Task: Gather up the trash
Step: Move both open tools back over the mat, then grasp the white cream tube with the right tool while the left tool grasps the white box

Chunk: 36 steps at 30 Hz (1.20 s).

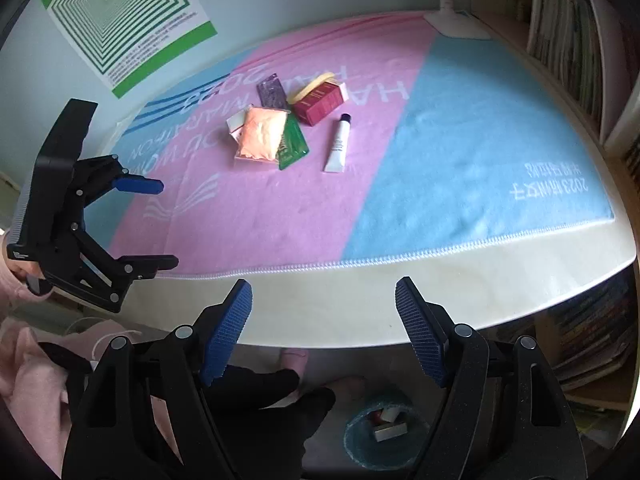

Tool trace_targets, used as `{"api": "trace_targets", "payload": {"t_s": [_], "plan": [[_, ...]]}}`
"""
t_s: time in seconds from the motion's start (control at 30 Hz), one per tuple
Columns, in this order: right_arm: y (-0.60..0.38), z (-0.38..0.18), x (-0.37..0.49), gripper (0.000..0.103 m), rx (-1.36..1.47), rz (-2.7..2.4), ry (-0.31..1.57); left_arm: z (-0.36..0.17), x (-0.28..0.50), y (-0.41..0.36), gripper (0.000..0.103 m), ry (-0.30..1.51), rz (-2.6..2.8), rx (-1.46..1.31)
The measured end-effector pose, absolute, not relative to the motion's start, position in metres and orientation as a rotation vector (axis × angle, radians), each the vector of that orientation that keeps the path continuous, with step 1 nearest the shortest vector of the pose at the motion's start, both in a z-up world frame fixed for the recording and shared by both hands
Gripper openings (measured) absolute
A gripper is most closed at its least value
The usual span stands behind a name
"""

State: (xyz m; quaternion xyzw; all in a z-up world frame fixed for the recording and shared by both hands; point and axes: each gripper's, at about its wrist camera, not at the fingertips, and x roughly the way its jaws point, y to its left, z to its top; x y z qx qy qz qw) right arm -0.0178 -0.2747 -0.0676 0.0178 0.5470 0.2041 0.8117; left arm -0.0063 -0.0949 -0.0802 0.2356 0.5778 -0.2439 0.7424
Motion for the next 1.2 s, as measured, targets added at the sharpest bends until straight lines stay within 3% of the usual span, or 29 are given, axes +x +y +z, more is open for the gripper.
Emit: {"api": "trace_targets", "payload": {"t_s": [0.4,1.2], "plan": [[-0.219,-0.072,0.027,0.075,-0.047,0.418,1.187,-0.074,0.032,-0.046,0.091,1.232,-0.511,0.519],[-0.214,-0.126,0.158,0.072,-0.125,0.508,1.313,-0.120,0.155,-0.044,0.091,1.347,-0.451,0.443]]}}
